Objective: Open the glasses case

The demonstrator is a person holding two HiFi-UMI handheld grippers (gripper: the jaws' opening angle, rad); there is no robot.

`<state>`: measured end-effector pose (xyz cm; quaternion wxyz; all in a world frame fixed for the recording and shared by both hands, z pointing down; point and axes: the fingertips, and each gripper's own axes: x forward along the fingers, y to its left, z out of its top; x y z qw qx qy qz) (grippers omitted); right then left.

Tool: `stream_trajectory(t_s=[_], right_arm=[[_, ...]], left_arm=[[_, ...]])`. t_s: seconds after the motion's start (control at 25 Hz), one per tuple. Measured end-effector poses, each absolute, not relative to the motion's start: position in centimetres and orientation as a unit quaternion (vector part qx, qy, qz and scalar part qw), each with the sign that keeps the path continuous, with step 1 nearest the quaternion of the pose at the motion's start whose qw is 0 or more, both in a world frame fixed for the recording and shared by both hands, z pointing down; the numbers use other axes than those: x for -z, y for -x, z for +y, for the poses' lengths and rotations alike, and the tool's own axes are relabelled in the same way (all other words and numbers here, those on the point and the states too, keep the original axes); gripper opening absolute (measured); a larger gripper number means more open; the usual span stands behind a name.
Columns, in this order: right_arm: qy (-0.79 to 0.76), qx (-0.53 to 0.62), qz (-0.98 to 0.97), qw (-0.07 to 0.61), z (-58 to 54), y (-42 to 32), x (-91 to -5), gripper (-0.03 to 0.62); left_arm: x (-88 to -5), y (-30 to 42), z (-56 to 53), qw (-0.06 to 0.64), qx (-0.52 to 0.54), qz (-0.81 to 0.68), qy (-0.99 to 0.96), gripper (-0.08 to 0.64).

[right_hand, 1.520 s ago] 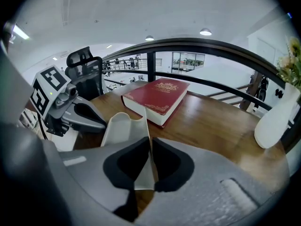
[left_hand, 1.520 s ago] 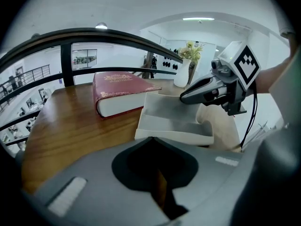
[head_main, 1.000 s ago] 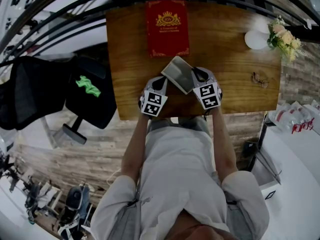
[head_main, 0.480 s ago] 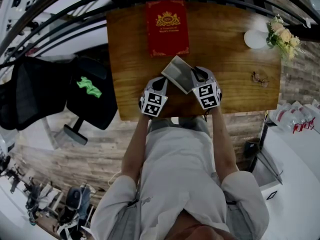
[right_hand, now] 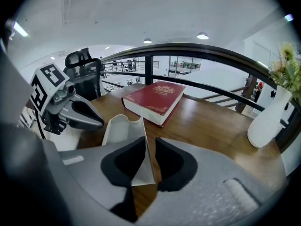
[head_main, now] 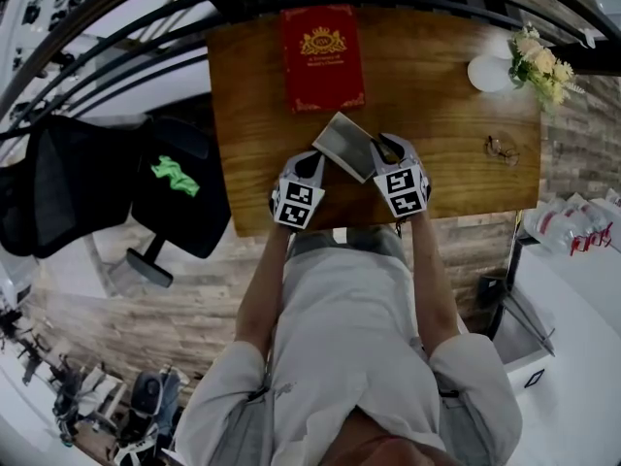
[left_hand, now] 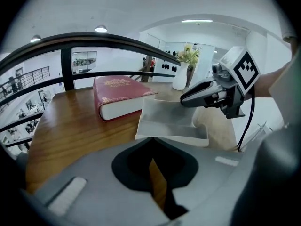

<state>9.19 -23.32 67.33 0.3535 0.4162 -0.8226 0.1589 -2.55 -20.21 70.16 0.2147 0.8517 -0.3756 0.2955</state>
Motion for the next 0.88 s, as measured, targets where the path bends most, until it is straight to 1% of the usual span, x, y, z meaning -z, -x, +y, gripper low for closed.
stream_trajectory(t_s=[0.2,0.32,0.64,0.88], right_arm=[[-0.430,-0.145,-0.823,0.342,-22.7,-9.3,-65.8,0.072],[-0.443,-0.140,-0.825,0.322,-22.5,-9.2,-64.0,0.071],[-0.476,-0.110,-0.829,0.274,-21.9,-8.7,-59.0,0.003],[-0.491,-0.095,-0.830,0.245,-20.7,-8.0,-56.3,0.002]], left_arm=[[-68.8,2.7,-20.5,0.204,-0.284,-0.376,-0.858,0.020],[-67.3,2.8,-20.8,0.195,-0.271,-0.378,-0.863,0.020],[-61.9,2.7,-21.8,0.157,-0.223,-0.386,-0.881,0.020],[-58.4,2.4,-21.8,0.135,-0.189,-0.390,-0.891,0.020]])
